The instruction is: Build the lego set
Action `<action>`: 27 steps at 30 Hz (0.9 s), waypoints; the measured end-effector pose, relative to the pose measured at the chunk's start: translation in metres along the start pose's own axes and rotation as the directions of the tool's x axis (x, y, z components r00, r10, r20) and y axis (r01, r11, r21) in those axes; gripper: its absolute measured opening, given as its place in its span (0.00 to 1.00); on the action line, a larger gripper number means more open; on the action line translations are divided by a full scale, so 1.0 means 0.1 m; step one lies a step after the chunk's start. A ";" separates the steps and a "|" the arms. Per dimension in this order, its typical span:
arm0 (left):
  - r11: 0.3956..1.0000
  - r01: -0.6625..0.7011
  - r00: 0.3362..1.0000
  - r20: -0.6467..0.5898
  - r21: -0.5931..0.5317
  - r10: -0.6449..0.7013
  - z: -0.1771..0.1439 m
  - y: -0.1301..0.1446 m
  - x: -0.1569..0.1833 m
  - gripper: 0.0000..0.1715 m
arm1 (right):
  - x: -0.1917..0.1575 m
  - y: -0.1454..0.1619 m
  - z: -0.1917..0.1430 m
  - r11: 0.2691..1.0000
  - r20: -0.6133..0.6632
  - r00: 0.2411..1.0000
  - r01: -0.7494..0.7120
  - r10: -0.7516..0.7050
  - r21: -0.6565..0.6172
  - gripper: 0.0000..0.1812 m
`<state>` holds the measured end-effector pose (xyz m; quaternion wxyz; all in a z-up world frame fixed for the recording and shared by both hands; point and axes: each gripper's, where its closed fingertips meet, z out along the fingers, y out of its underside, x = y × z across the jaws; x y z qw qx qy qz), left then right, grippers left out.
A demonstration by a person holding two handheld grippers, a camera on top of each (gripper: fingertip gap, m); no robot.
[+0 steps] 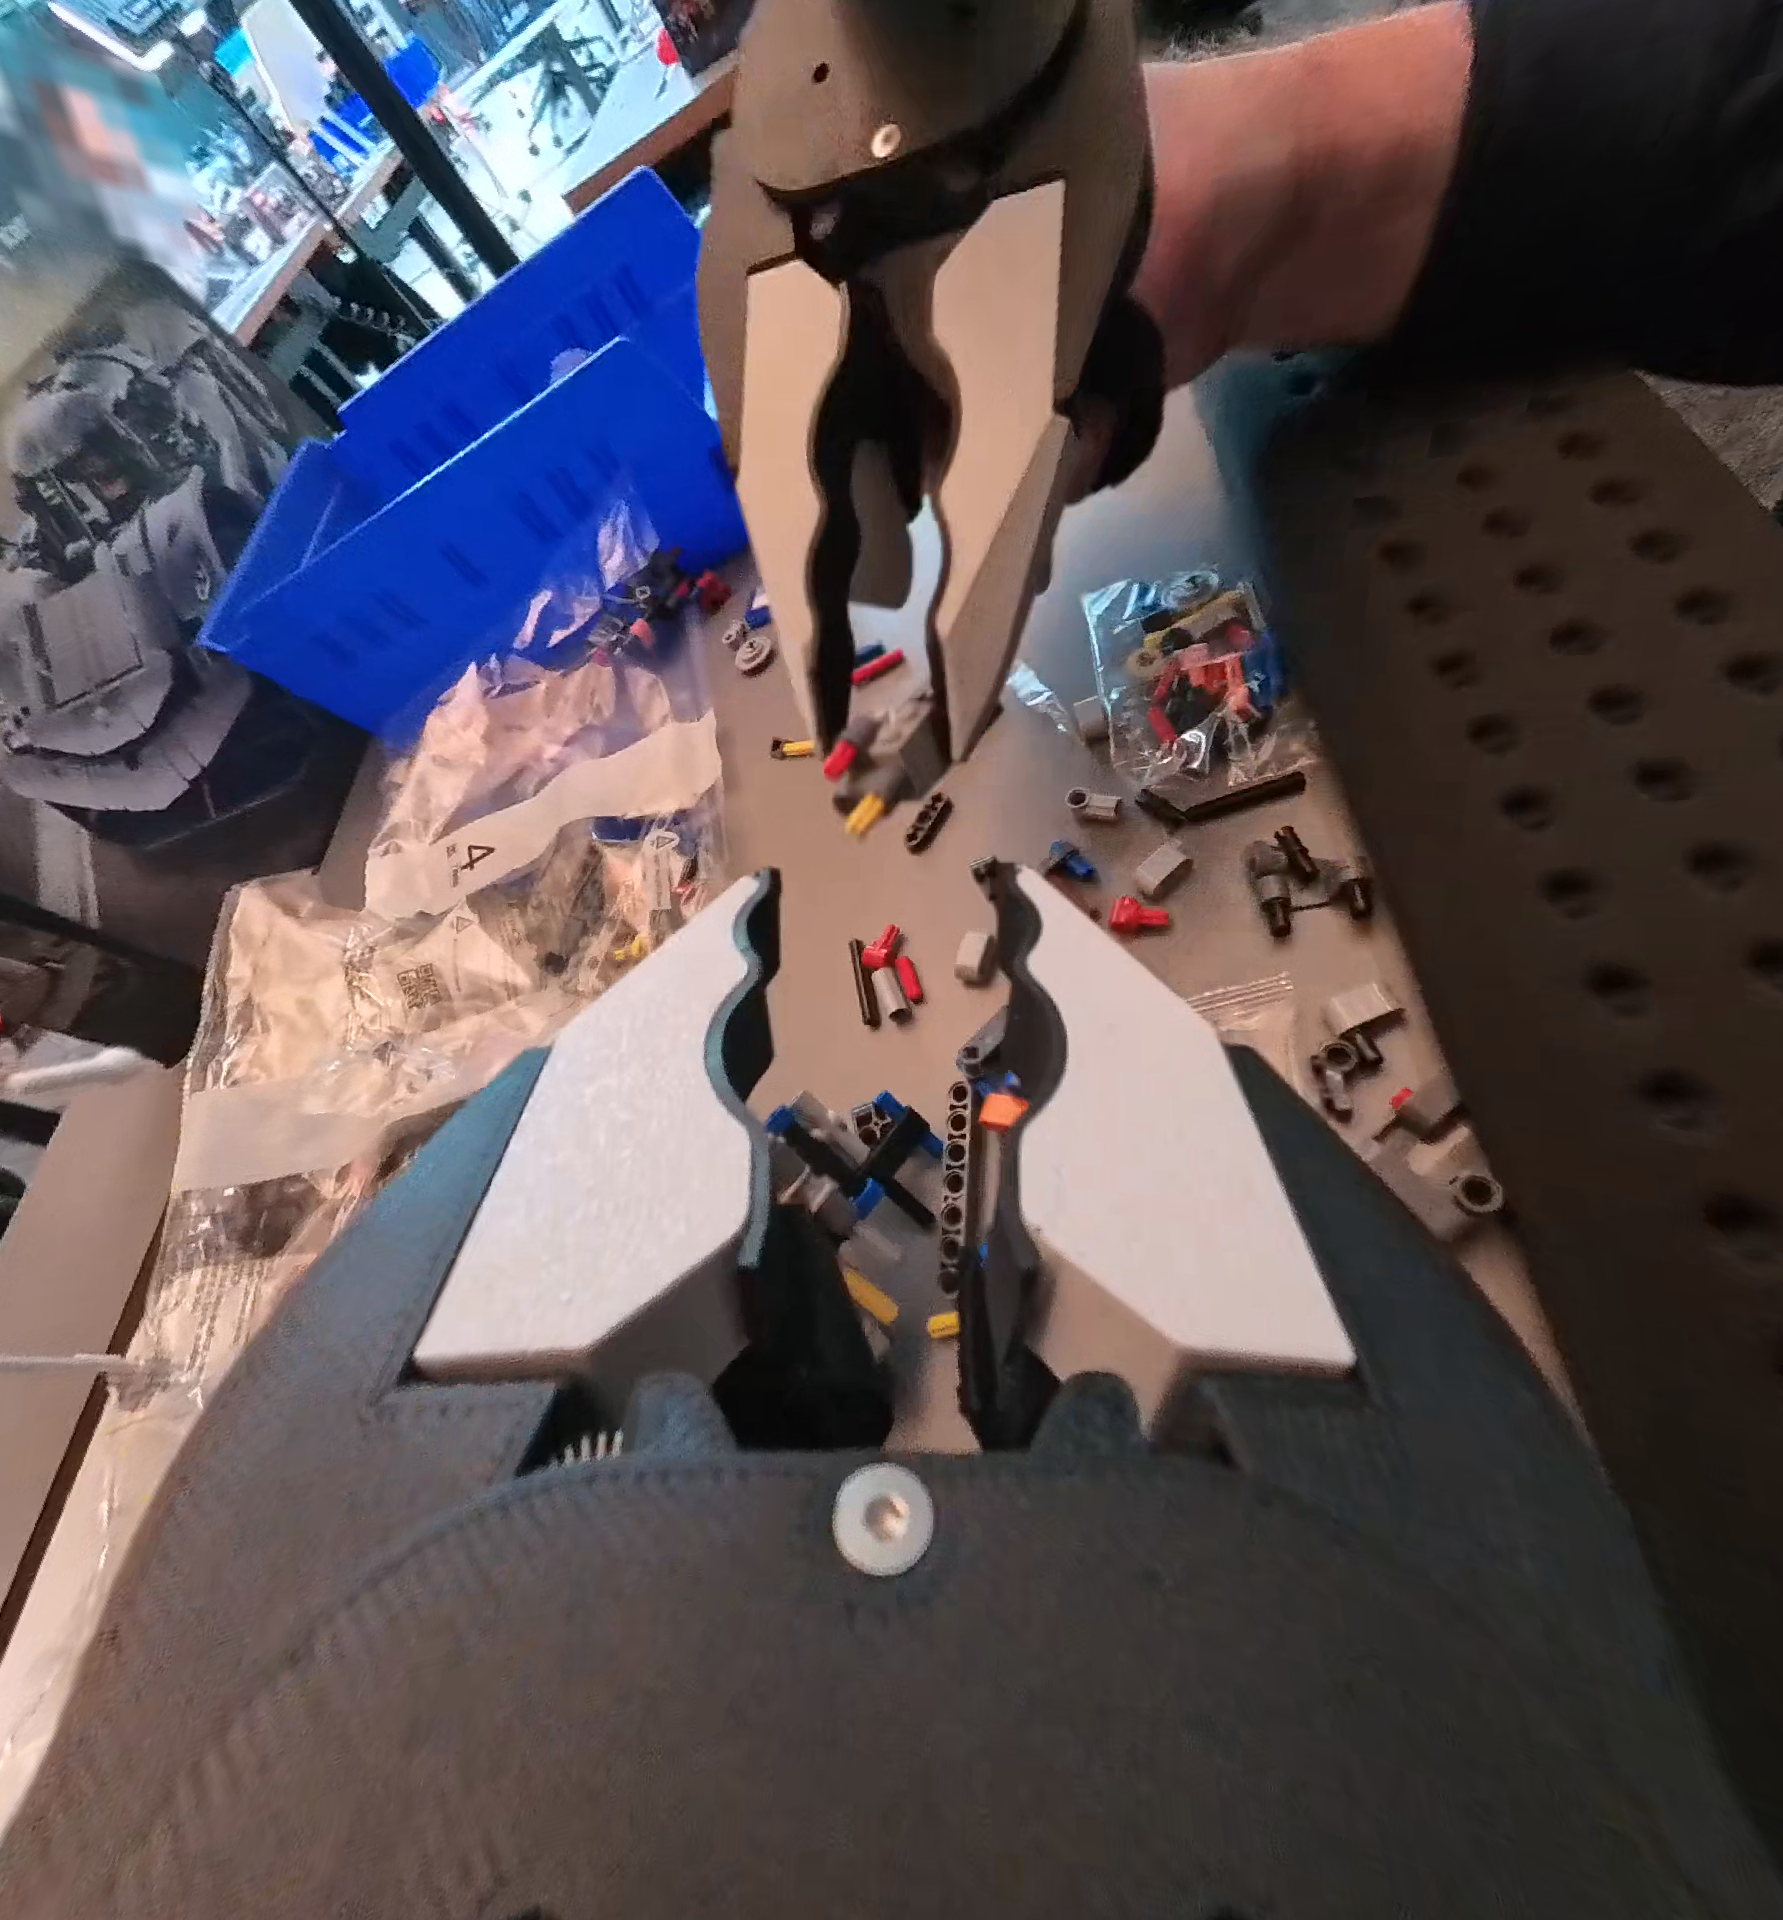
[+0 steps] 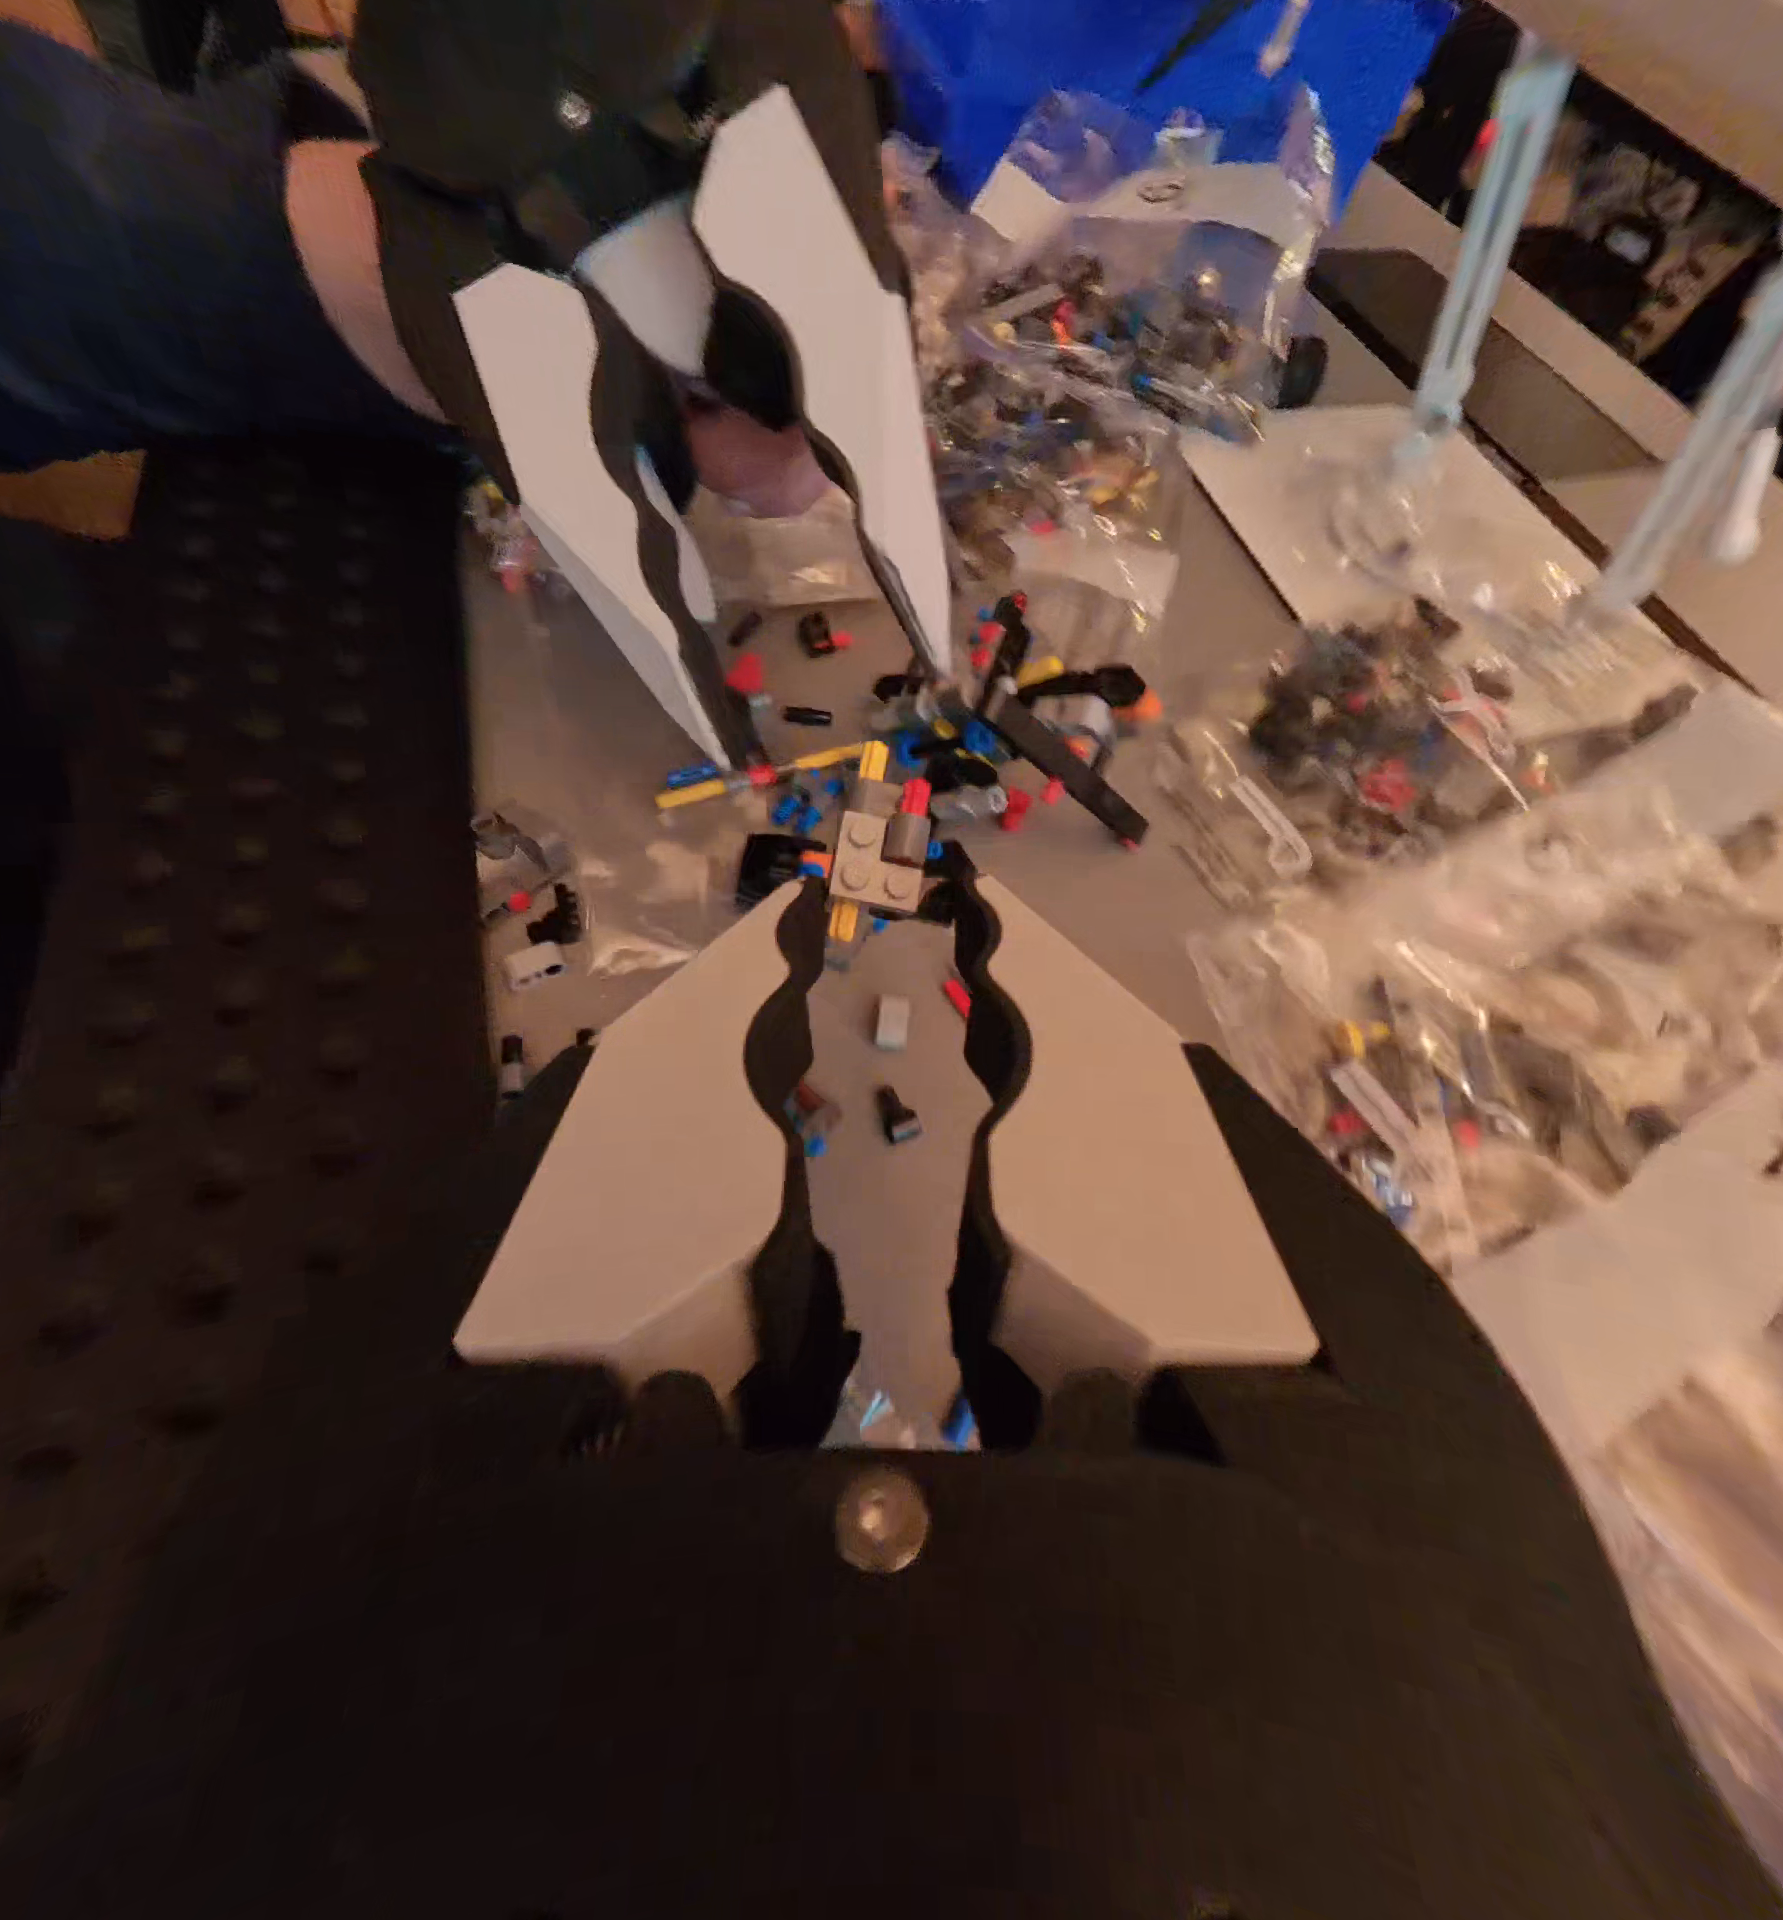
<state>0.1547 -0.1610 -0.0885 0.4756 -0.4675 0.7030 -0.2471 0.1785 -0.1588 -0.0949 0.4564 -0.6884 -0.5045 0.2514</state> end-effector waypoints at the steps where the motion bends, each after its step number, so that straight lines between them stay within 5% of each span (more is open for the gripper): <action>1: 1.000 -0.023 1.000 -0.001 0.001 0.023 0.01 -0.01 0.02 0.23 | -0.04 -0.03 0.05 0.999 -0.002 0.999 0.042 -0.042 -0.008 0.13; 9: 0.999 0.032 0.995 -0.090 0.014 -0.031 0.03 -0.01 0.13 0.11 | -0.20 -0.16 0.11 0.977 -0.022 0.977 0.211 -0.211 0.012 0.12; 27: 0.986 0.144 0.971 -0.202 0.082 -0.126 -0.04 -0.11 0.22 0.08 | -0.27 -0.09 0.18 0.953 -0.029 0.954 0.296 -0.298 -0.060 0.12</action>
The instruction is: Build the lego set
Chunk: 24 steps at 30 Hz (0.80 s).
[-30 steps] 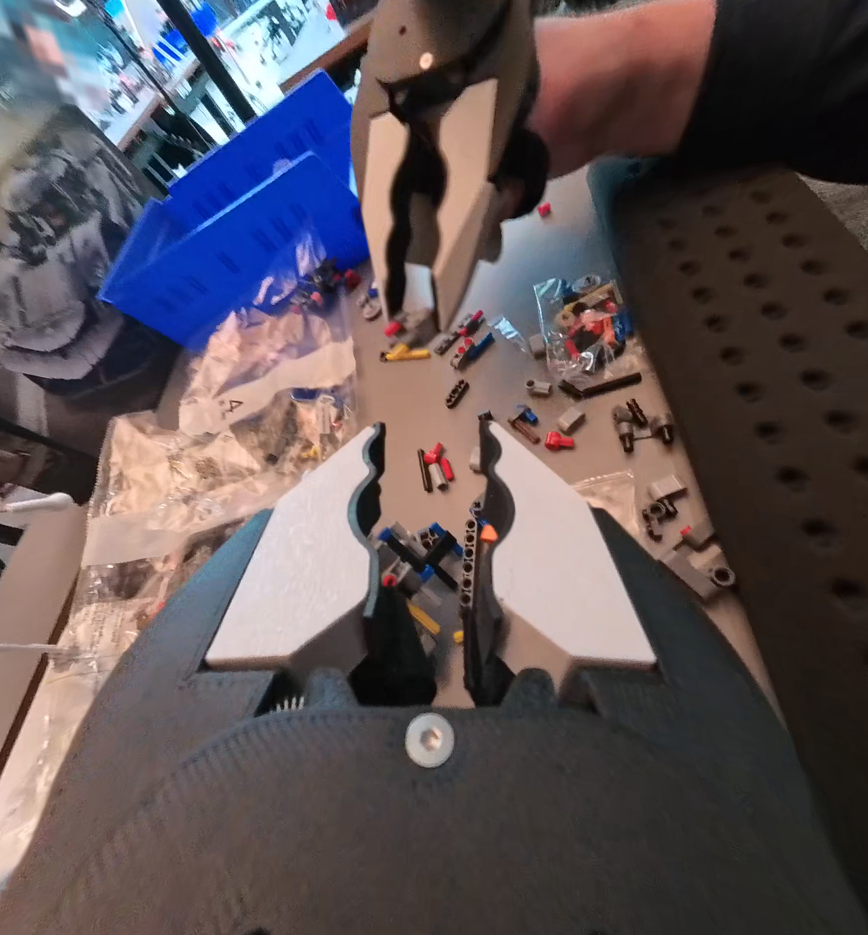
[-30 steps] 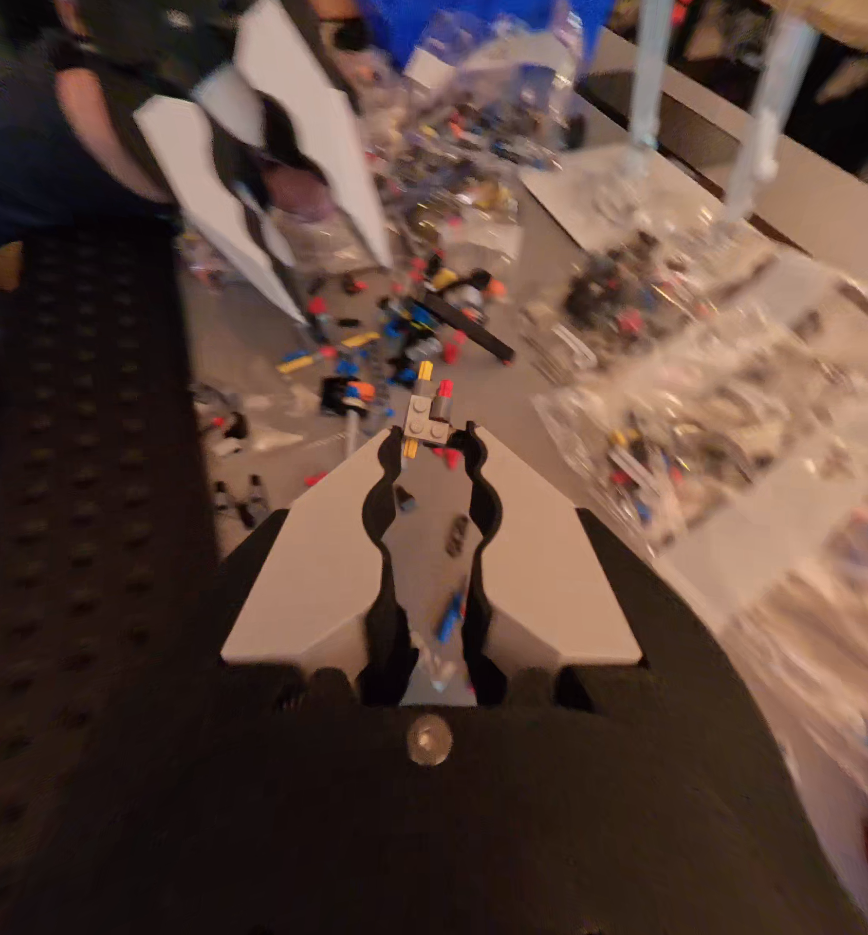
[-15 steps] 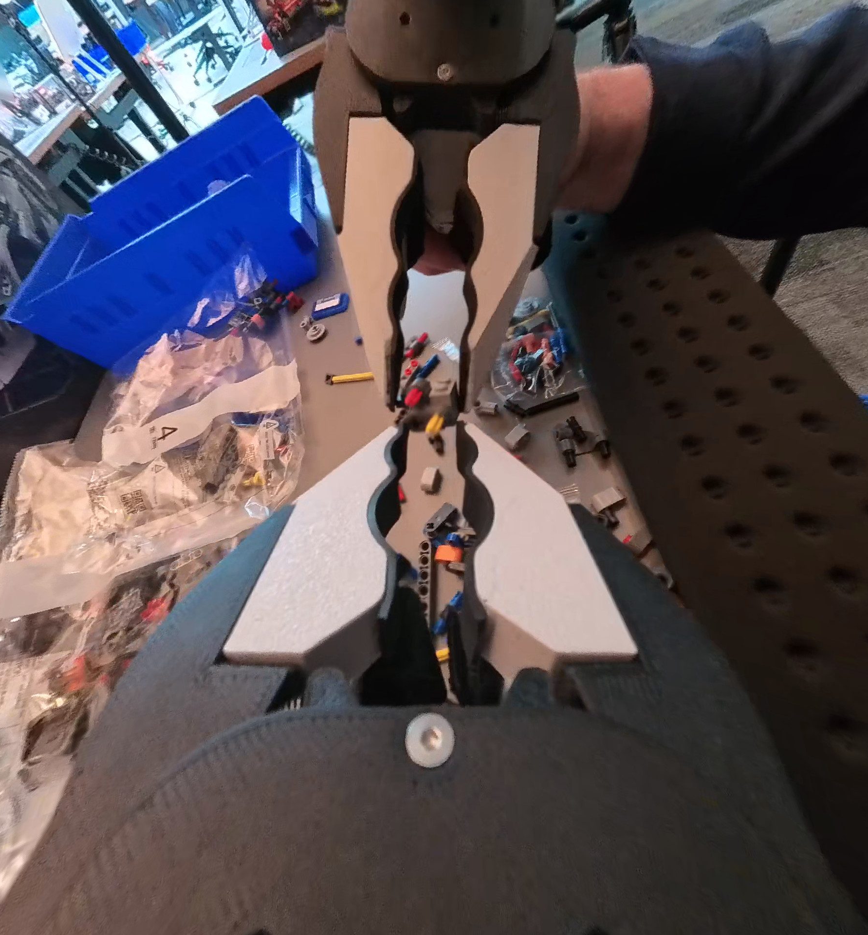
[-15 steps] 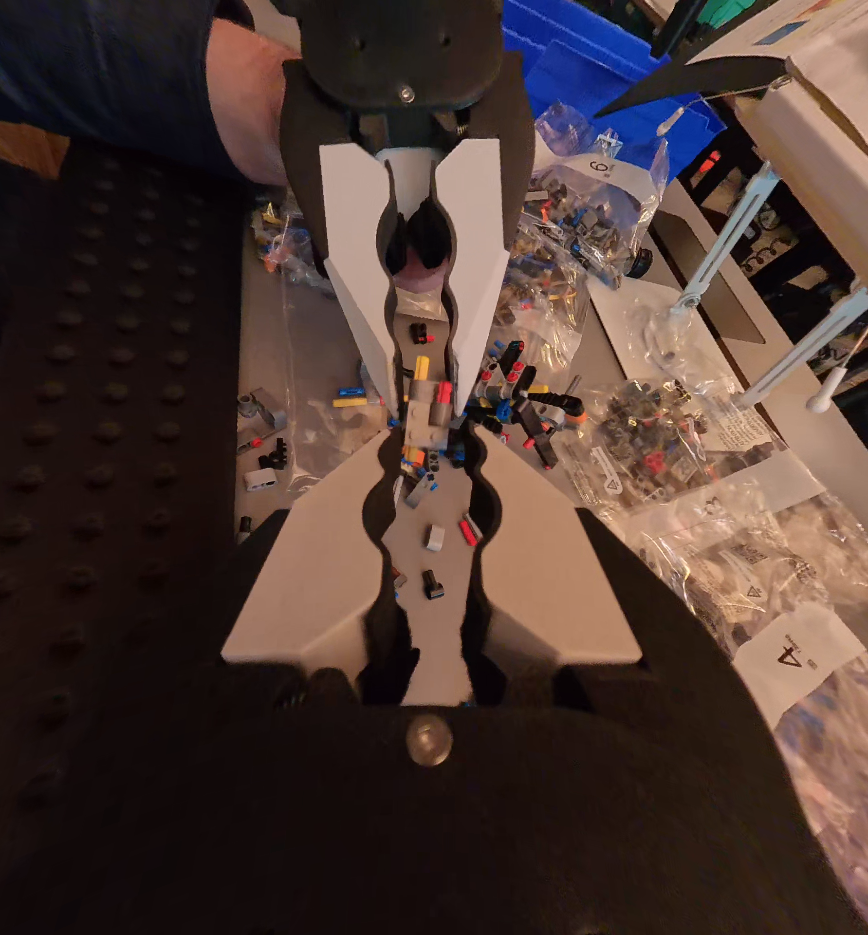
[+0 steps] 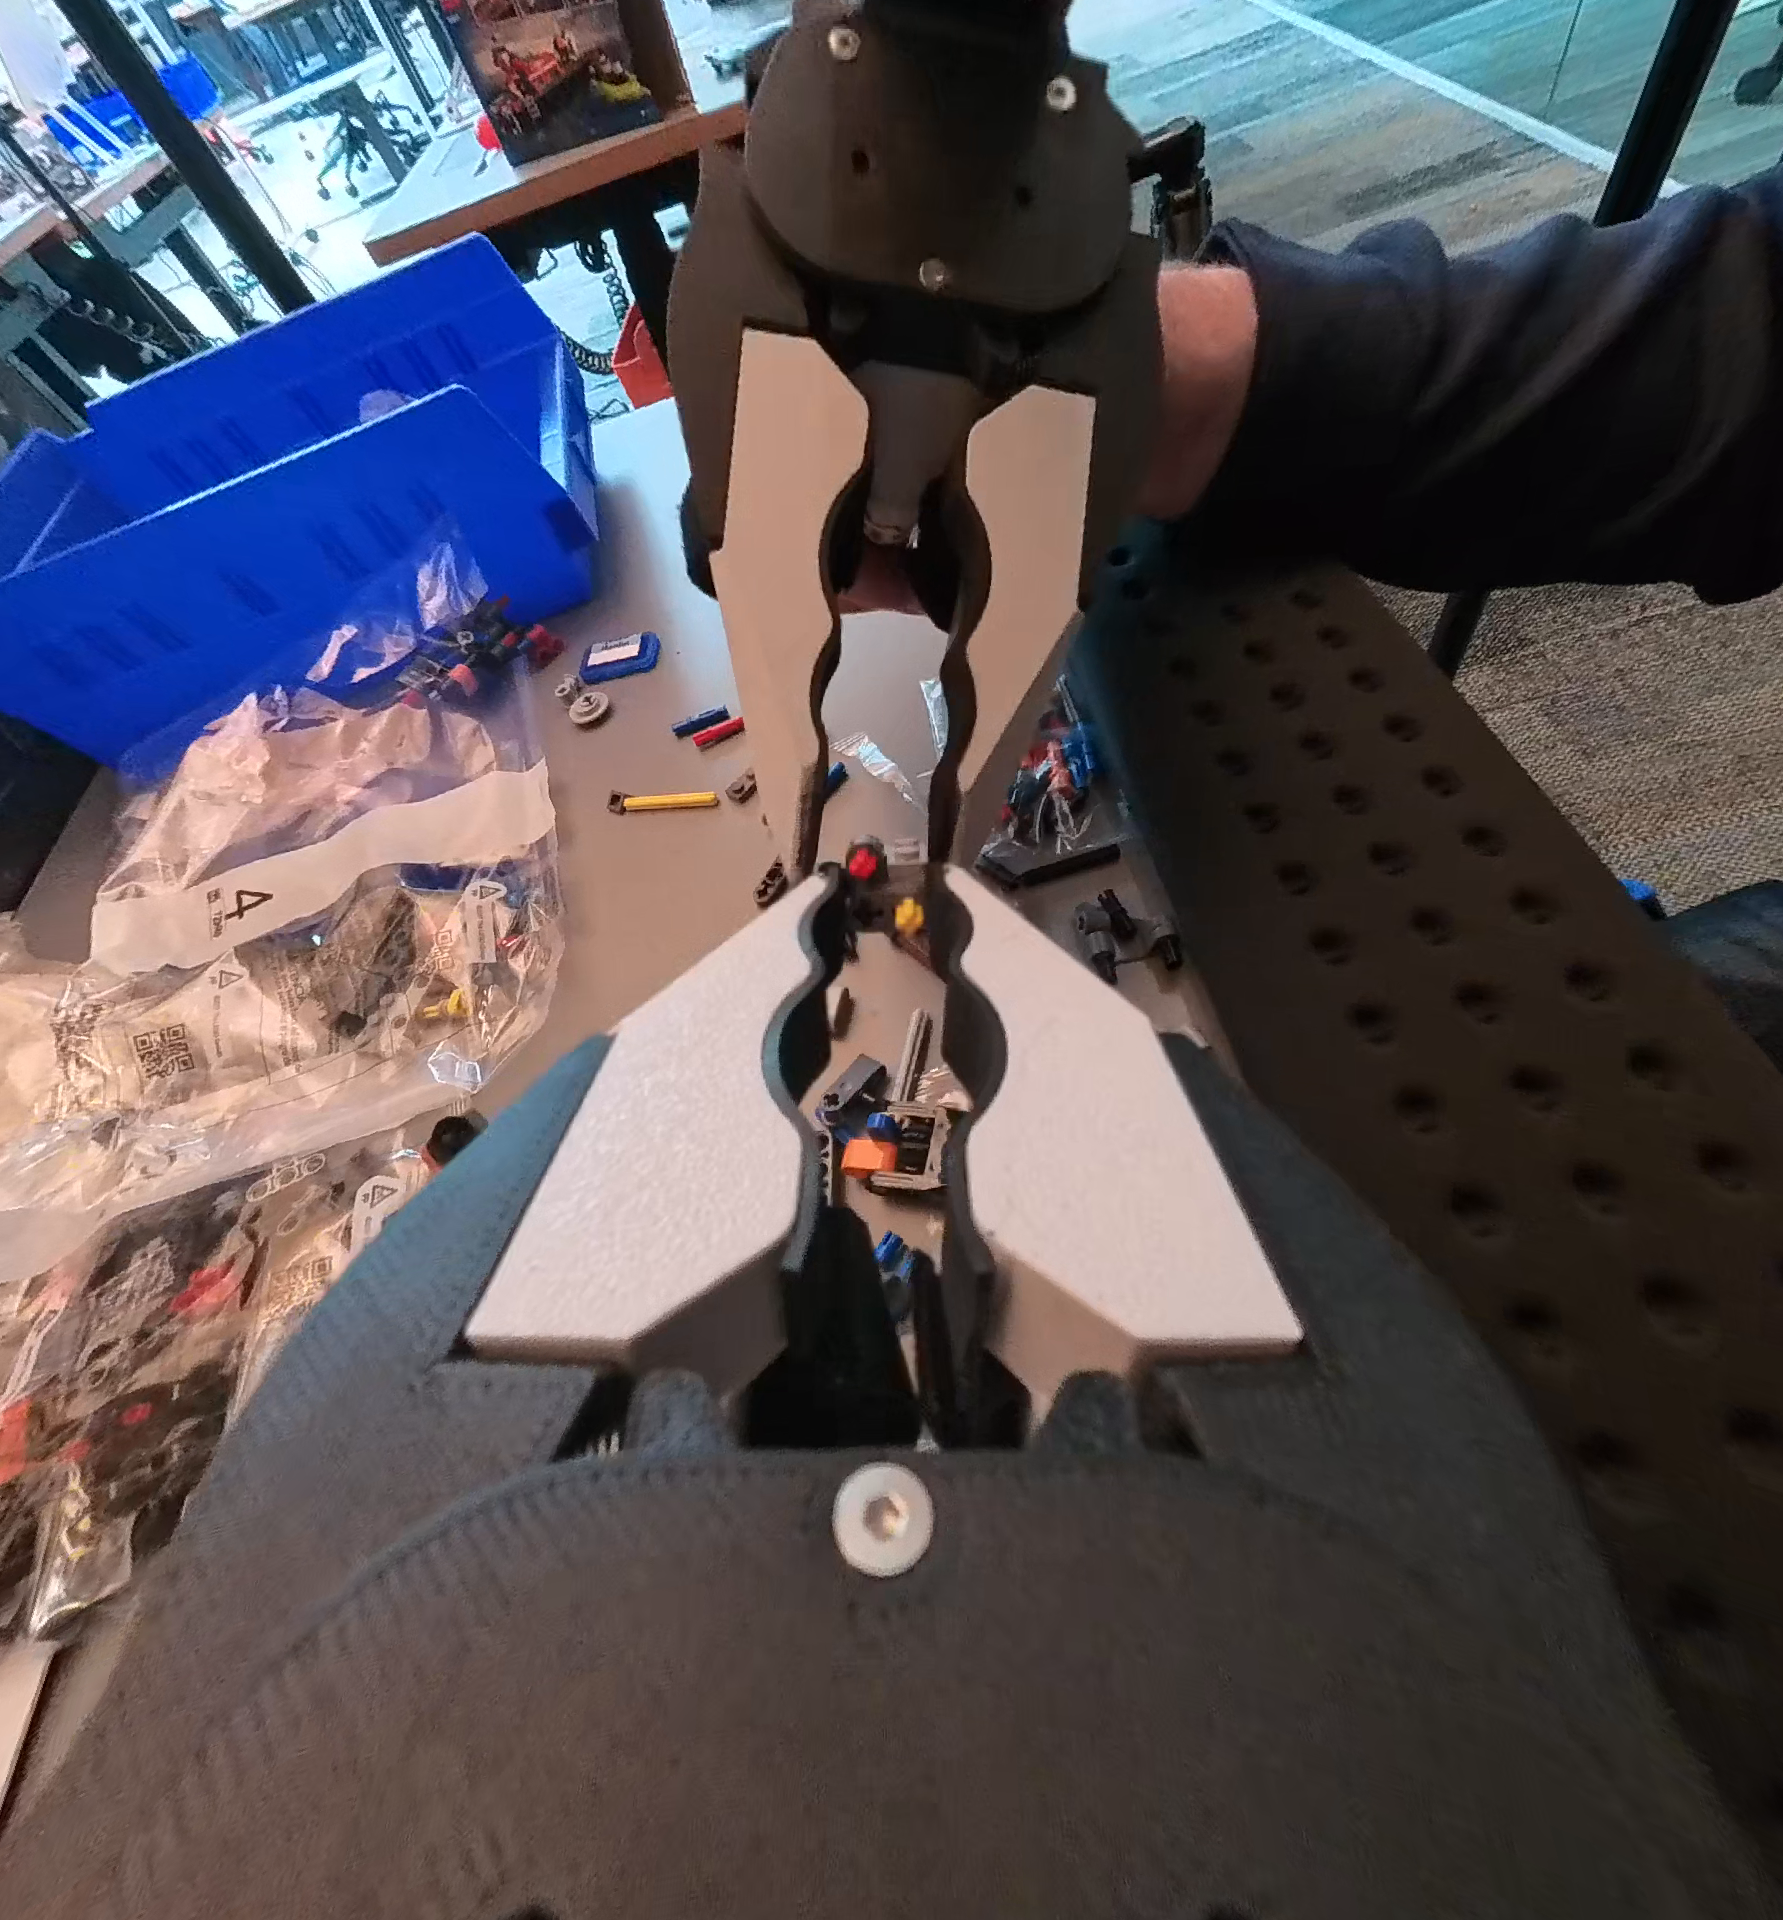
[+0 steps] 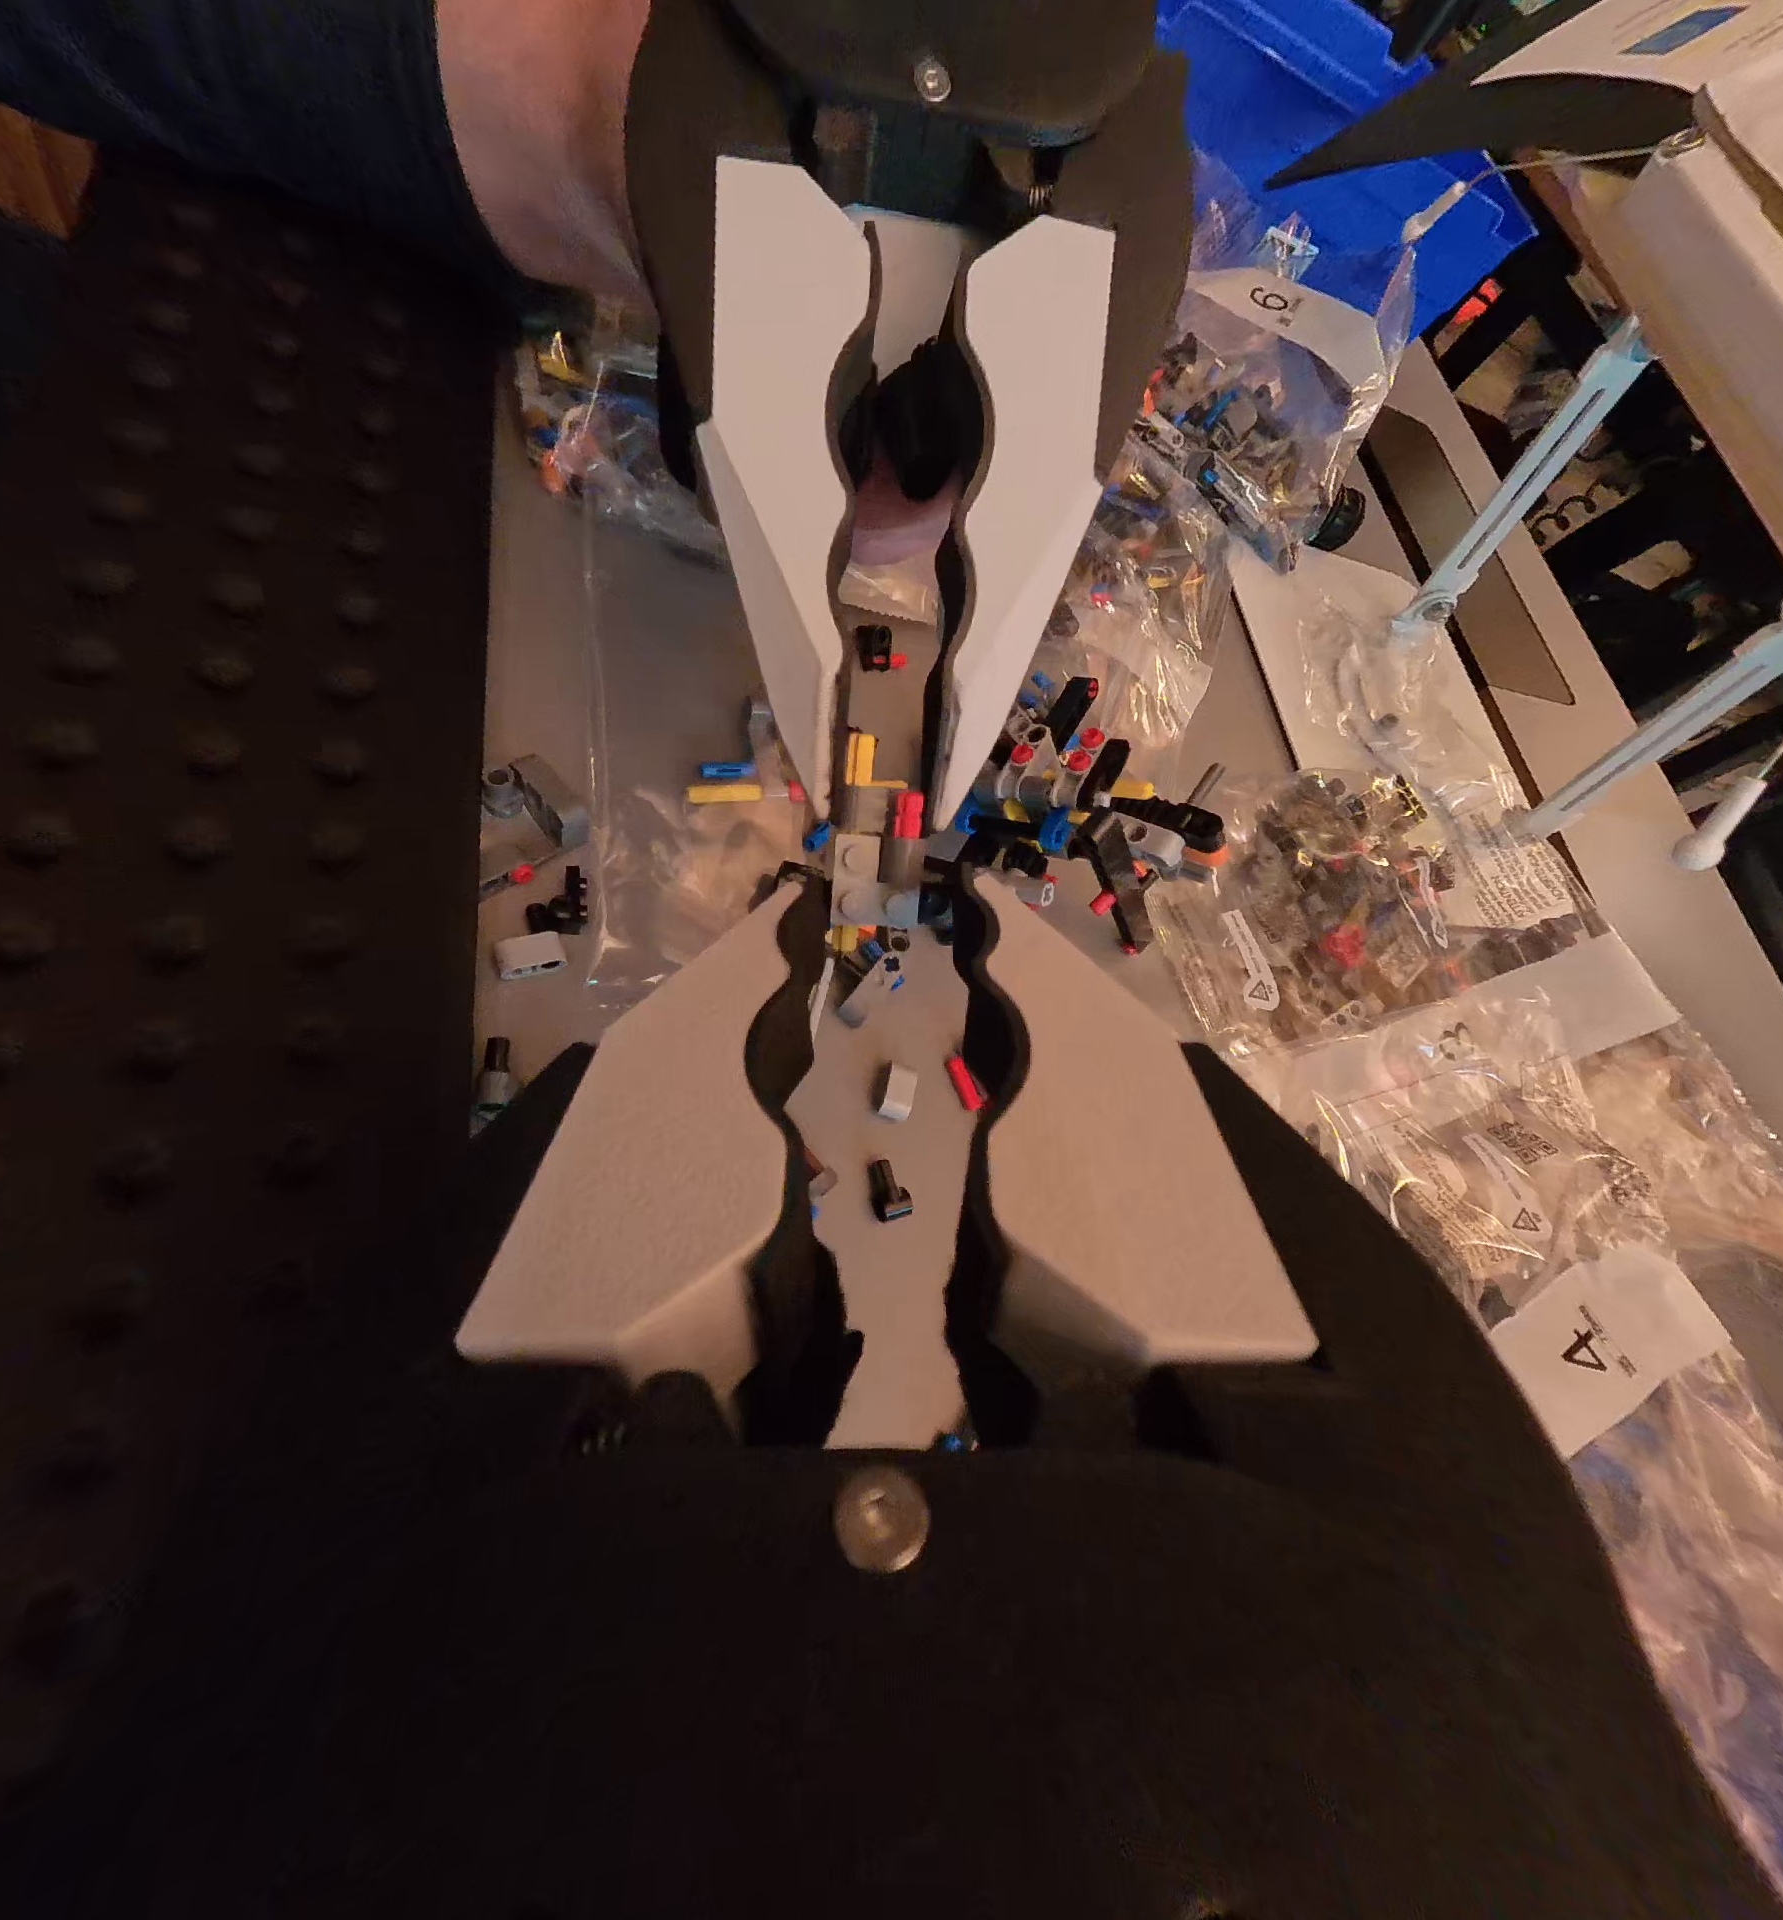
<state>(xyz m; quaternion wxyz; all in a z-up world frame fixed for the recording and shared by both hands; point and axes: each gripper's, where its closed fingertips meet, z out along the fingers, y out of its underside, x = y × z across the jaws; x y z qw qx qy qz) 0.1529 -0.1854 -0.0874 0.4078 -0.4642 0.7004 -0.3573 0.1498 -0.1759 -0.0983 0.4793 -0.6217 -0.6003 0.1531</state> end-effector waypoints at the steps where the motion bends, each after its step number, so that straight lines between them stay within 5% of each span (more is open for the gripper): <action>1: 1.000 -0.001 1.000 0.002 -0.009 0.001 0.00 0.02 0.00 0.08 | 0.00 0.01 0.00 1.000 -0.003 1.000 0.003 -0.003 -0.007 0.12; 17: 0.999 -0.014 1.000 0.012 -0.034 0.015 0.01 0.05 0.00 0.15 | 0.01 0.01 0.00 1.000 -0.014 1.000 0.005 -0.005 -0.009 0.12; 24: 0.998 -0.030 0.999 0.020 -0.062 0.031 0.02 0.09 -0.01 0.09 | 0.01 0.02 0.01 1.000 -0.015 1.000 0.011 -0.011 -0.016 0.12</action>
